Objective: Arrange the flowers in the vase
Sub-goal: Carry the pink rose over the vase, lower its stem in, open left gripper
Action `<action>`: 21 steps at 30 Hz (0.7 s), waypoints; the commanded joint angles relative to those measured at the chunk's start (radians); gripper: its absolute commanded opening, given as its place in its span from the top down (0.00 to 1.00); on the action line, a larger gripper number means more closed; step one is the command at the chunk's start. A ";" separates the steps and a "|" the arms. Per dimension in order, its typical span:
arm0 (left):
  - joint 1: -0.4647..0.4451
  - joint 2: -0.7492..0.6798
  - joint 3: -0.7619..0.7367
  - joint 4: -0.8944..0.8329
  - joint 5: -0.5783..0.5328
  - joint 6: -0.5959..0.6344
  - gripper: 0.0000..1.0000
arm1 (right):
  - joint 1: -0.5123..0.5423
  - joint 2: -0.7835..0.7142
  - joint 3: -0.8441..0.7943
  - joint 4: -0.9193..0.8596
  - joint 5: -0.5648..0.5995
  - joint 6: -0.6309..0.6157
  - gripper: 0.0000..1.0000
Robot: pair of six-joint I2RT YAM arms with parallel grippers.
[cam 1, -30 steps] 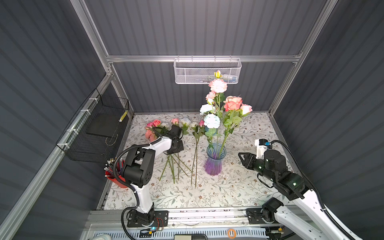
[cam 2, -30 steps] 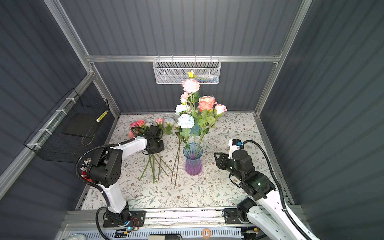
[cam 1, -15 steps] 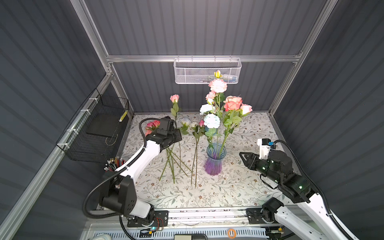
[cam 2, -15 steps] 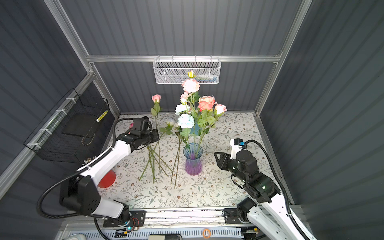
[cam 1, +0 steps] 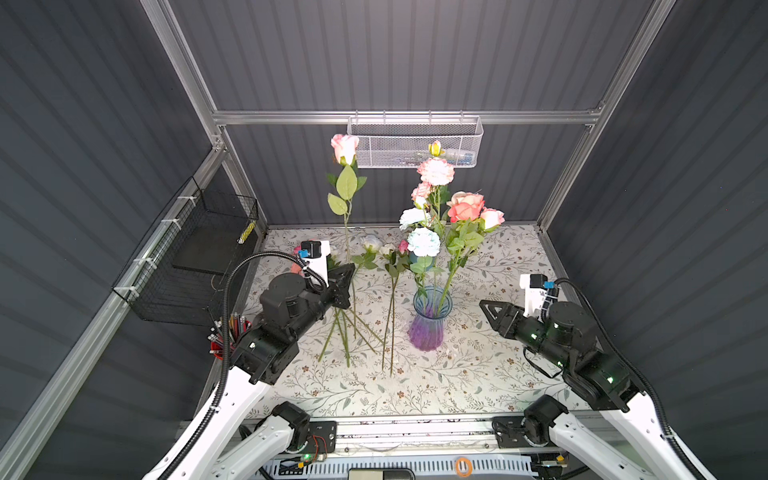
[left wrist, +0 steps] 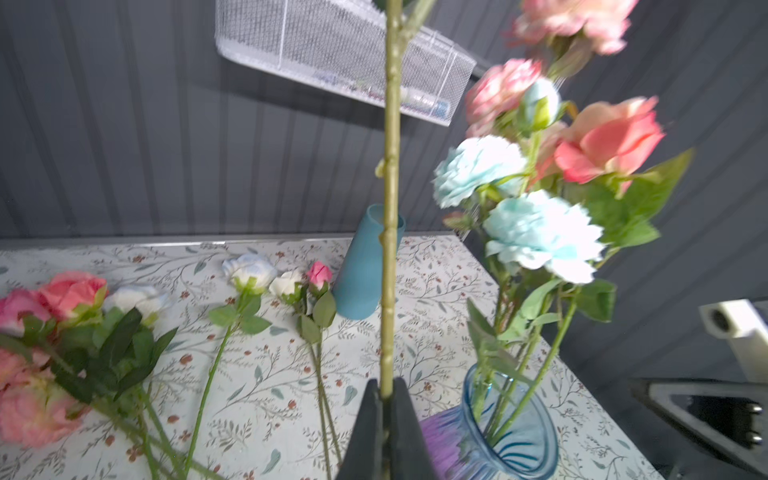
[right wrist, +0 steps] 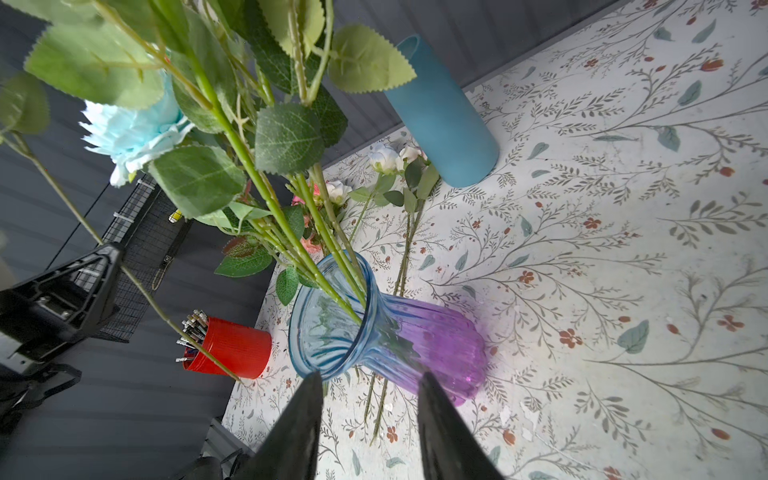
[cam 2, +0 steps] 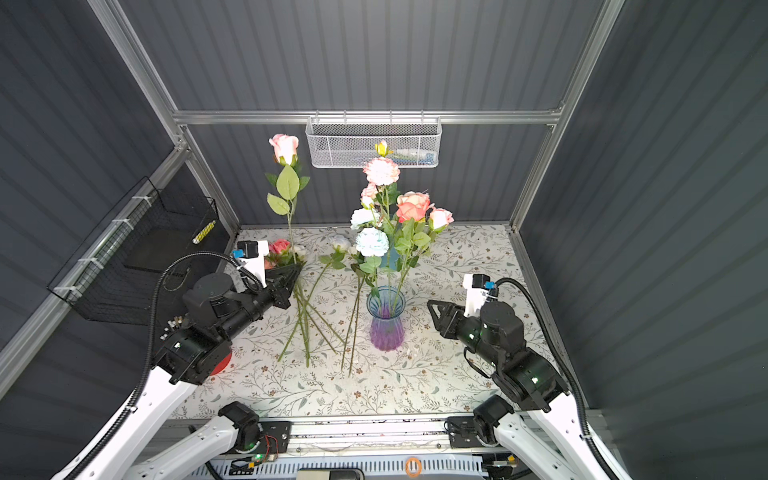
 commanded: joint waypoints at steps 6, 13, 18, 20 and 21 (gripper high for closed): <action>-0.019 0.035 0.132 -0.030 0.014 -0.034 1.00 | 0.005 -0.012 0.024 0.025 0.006 0.013 0.59; -0.066 0.074 0.188 -0.022 0.052 -0.025 1.00 | 0.066 0.057 0.152 0.019 -0.013 -0.044 0.57; -0.225 0.148 0.280 -0.012 -0.002 0.021 1.00 | 0.185 0.161 0.314 -0.017 0.066 -0.160 0.53; -0.313 0.192 0.318 0.017 -0.037 0.058 1.00 | 0.201 0.190 0.334 -0.015 0.081 -0.175 0.53; -0.360 0.220 0.339 0.036 -0.059 0.083 1.00 | 0.202 0.195 0.331 -0.007 0.084 -0.174 0.53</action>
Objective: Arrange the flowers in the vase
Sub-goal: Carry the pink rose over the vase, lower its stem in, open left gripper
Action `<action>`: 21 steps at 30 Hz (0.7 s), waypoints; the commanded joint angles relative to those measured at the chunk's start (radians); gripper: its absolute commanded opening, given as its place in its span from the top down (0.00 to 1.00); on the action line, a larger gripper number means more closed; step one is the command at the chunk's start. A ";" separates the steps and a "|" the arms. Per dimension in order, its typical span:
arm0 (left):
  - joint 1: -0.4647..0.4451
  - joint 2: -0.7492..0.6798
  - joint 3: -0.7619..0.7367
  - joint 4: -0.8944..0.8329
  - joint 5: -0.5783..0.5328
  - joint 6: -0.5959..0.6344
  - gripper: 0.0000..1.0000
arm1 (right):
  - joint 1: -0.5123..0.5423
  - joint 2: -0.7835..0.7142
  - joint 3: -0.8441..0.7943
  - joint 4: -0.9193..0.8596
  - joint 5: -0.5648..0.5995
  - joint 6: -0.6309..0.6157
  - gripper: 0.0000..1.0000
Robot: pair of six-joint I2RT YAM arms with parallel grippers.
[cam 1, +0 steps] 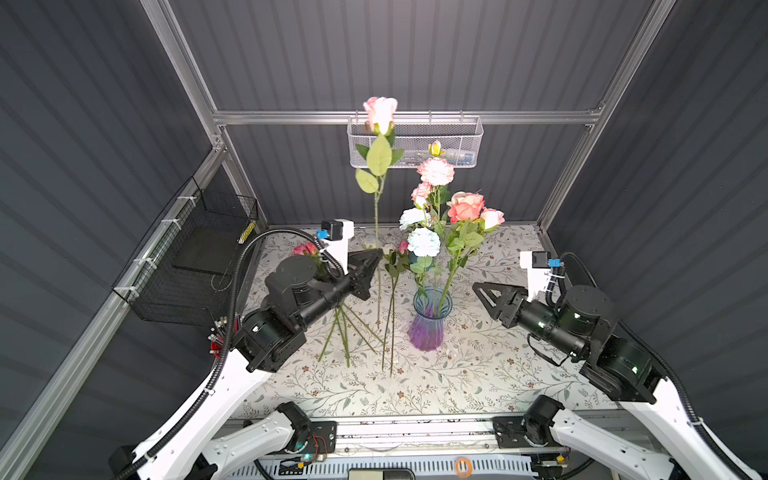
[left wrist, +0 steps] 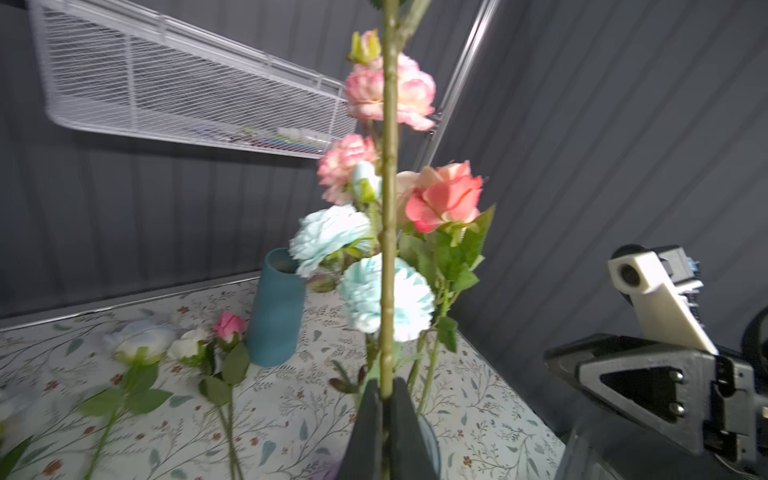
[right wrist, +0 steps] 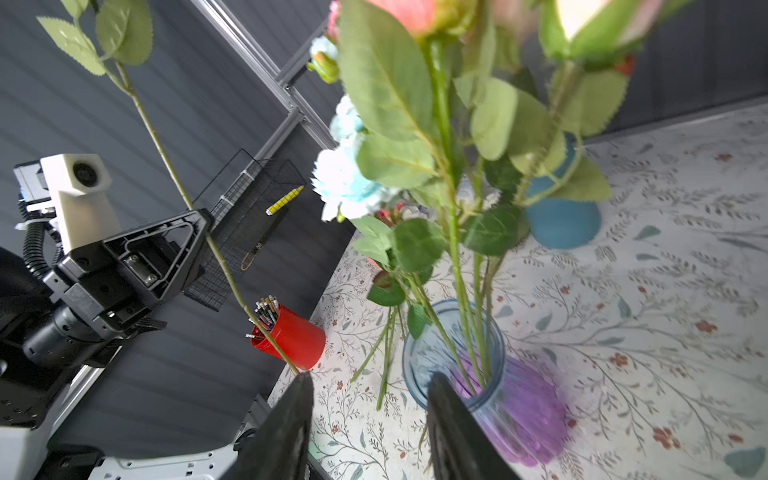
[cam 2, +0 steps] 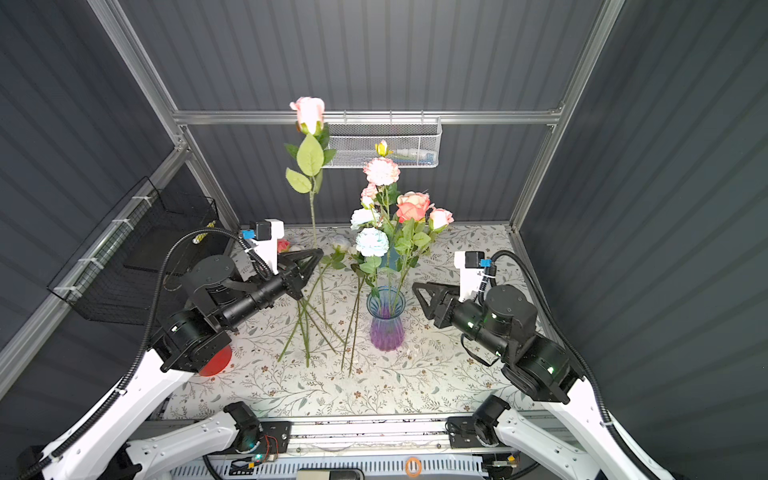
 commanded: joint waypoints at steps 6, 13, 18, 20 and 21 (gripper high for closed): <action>-0.202 0.143 0.050 0.311 -0.094 0.148 1.00 | 0.014 -0.020 -0.040 0.011 0.096 -0.039 0.53; -0.217 0.248 -0.043 0.636 -0.194 0.213 1.00 | 0.012 -0.062 -0.078 -0.023 0.126 -0.033 0.52; -0.219 0.316 -0.086 0.722 -0.258 0.235 1.00 | 0.012 -0.082 -0.090 -0.042 0.141 -0.046 0.51; -0.219 0.334 -0.114 0.748 -0.279 0.234 1.00 | 0.010 -0.090 -0.097 -0.046 0.149 -0.050 0.51; -0.219 0.343 -0.127 0.754 -0.289 0.234 1.00 | 0.011 -0.093 -0.102 -0.048 0.153 -0.051 0.51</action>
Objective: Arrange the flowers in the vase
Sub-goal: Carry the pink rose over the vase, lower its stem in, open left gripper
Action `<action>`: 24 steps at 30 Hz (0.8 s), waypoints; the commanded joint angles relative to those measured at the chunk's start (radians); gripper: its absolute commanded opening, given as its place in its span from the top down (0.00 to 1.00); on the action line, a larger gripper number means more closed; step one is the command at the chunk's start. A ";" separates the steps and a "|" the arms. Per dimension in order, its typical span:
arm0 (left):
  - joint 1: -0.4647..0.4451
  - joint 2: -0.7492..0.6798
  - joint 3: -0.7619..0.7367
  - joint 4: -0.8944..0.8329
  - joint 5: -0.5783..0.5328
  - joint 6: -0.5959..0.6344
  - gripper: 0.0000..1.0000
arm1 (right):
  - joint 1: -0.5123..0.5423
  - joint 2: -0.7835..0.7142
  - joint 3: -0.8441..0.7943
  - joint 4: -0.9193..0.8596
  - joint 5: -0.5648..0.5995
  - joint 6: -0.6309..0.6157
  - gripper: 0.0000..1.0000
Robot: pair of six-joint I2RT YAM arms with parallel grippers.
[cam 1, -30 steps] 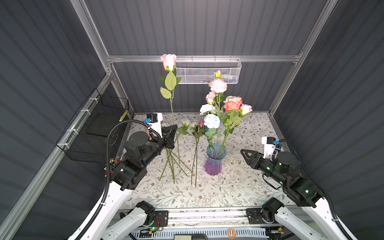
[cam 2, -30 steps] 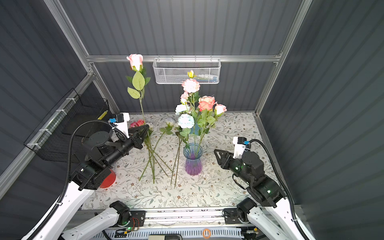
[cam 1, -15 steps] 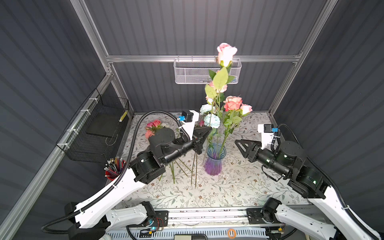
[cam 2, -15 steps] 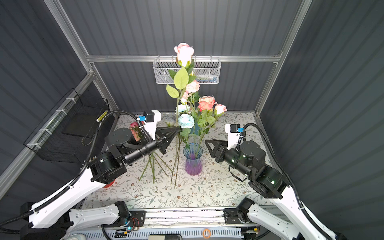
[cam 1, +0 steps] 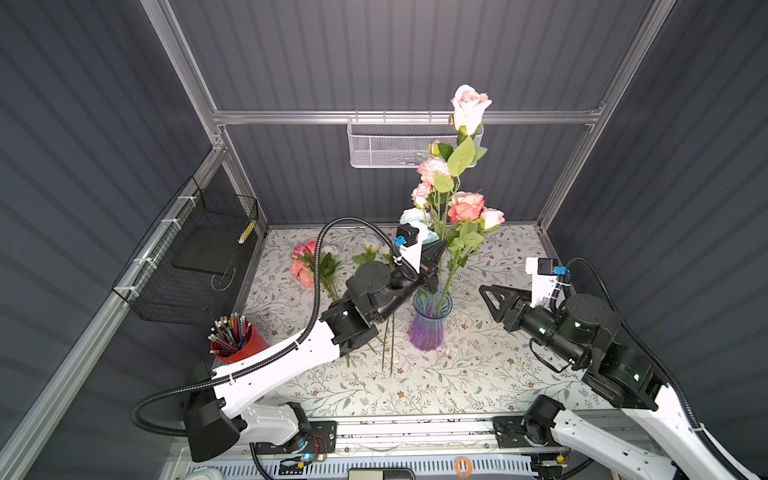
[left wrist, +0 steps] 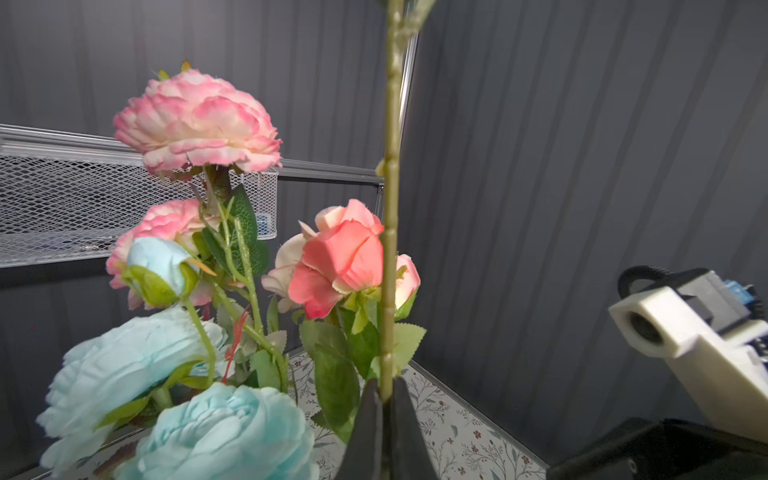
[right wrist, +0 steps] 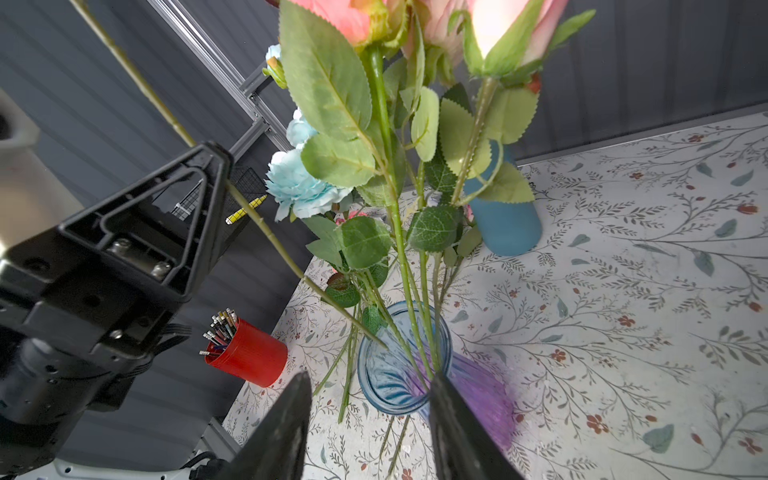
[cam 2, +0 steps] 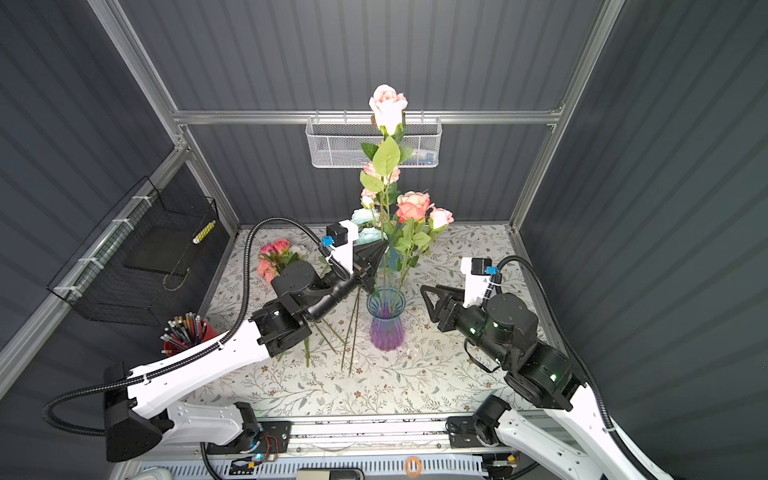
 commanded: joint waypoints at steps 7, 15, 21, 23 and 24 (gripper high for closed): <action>-0.012 0.034 -0.115 0.090 -0.078 -0.035 1.00 | 0.002 -0.015 -0.047 -0.008 0.028 -0.021 0.51; -0.022 0.016 -0.146 -0.011 -0.069 -0.065 0.80 | 0.003 0.013 -0.080 0.021 -0.003 -0.005 0.50; -0.024 -0.018 -0.123 -0.100 -0.051 -0.081 0.66 | 0.003 0.012 -0.075 0.011 0.005 -0.004 0.50; -0.025 -0.038 -0.121 -0.125 -0.042 -0.088 0.65 | 0.002 0.010 -0.075 0.008 0.005 -0.002 0.50; -0.027 -0.052 -0.121 -0.139 -0.037 -0.091 0.64 | 0.003 0.010 -0.075 0.008 0.003 -0.001 0.50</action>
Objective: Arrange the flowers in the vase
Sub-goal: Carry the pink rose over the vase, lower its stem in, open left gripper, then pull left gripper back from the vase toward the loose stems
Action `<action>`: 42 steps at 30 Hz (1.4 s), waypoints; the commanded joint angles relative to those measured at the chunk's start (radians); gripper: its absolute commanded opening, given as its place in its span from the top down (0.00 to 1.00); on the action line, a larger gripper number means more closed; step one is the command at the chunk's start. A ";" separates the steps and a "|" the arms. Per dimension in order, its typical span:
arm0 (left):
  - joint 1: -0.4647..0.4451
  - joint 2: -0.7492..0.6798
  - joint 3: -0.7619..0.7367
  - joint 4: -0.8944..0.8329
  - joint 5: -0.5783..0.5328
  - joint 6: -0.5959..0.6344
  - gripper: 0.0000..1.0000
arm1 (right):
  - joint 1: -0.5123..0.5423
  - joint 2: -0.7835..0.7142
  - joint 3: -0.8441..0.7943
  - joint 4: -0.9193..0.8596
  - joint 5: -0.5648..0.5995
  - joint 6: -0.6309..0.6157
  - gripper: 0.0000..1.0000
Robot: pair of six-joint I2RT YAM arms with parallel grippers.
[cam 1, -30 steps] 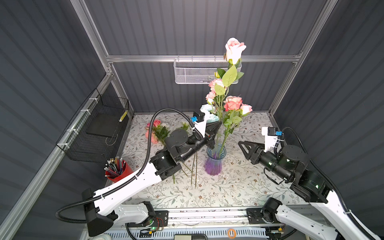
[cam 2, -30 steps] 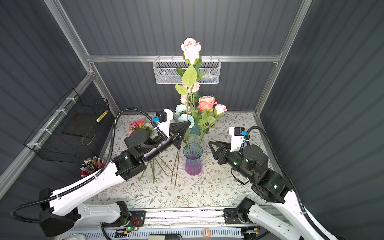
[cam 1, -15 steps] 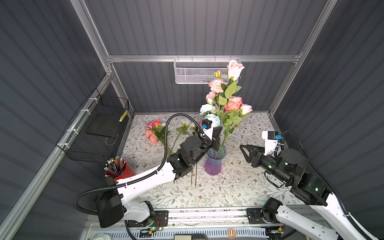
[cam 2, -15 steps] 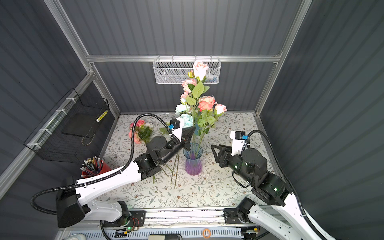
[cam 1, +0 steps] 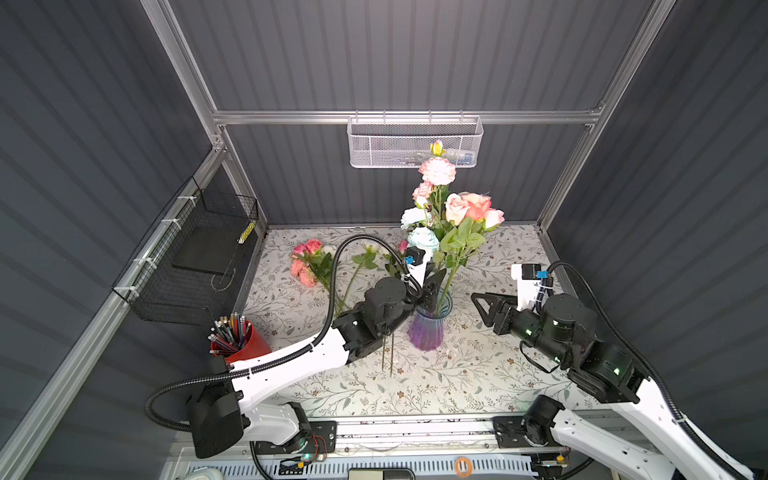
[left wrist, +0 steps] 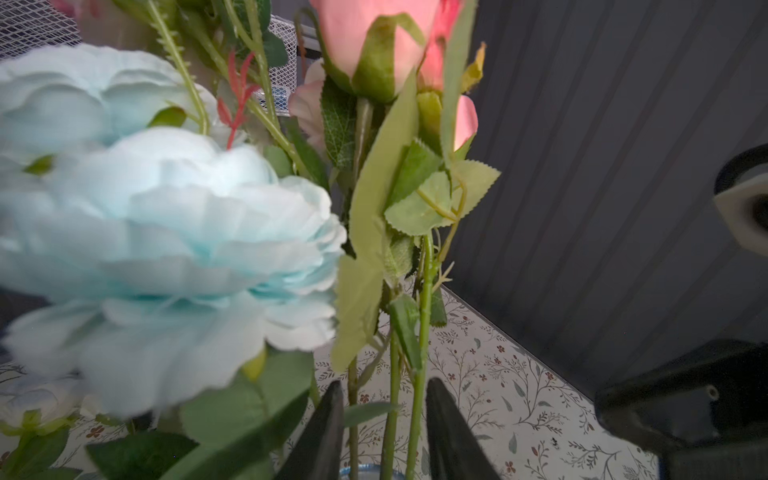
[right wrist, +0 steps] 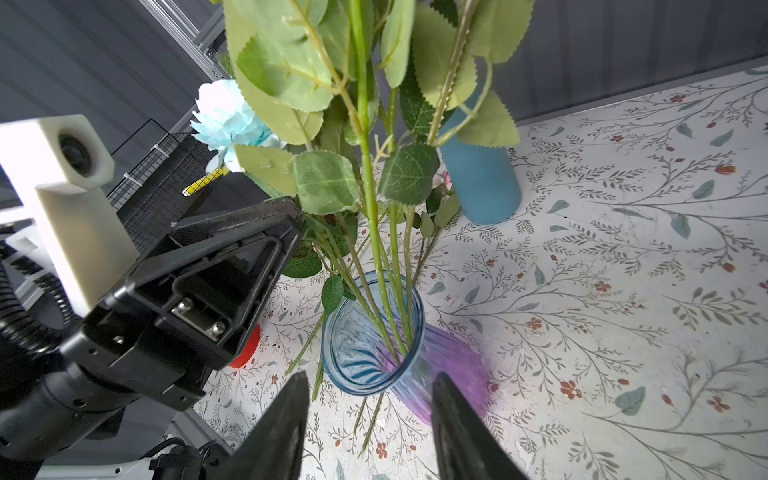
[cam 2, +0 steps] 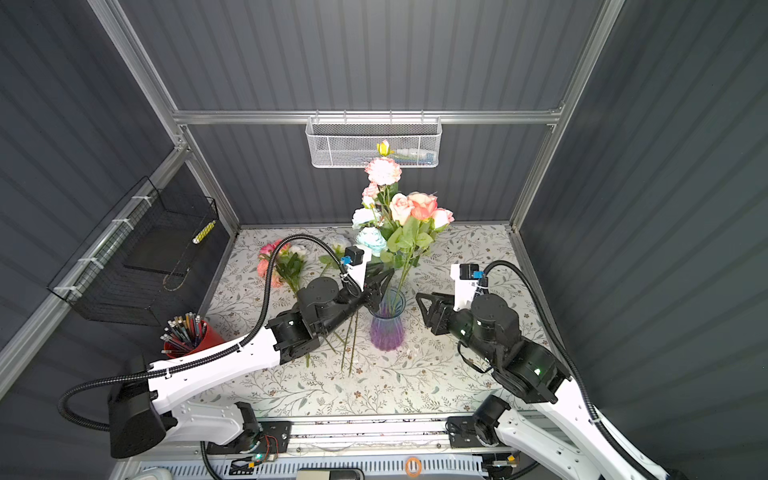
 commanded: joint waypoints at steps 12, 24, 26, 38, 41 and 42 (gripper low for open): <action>-0.013 -0.320 0.018 -0.581 -0.164 -0.068 0.34 | 0.002 -0.019 -0.028 -0.007 -0.009 0.009 0.49; 0.339 -0.300 -0.165 -0.963 -0.102 -0.305 0.36 | 0.002 -0.074 -0.191 0.001 -0.001 0.086 0.50; 0.399 -0.227 -0.155 -0.956 -0.051 -0.300 0.38 | 0.002 -0.071 -0.205 0.005 0.000 0.092 0.51; 0.622 0.196 0.002 -0.901 0.115 -0.314 0.57 | -0.005 -0.036 -0.251 0.045 0.006 0.059 0.51; 0.636 0.264 0.022 -0.870 0.122 -0.313 0.57 | -0.013 -0.023 -0.256 0.055 -0.006 0.051 0.51; 0.641 0.287 0.033 -0.871 0.121 -0.313 0.59 | -0.016 -0.018 -0.257 0.057 -0.009 0.046 0.51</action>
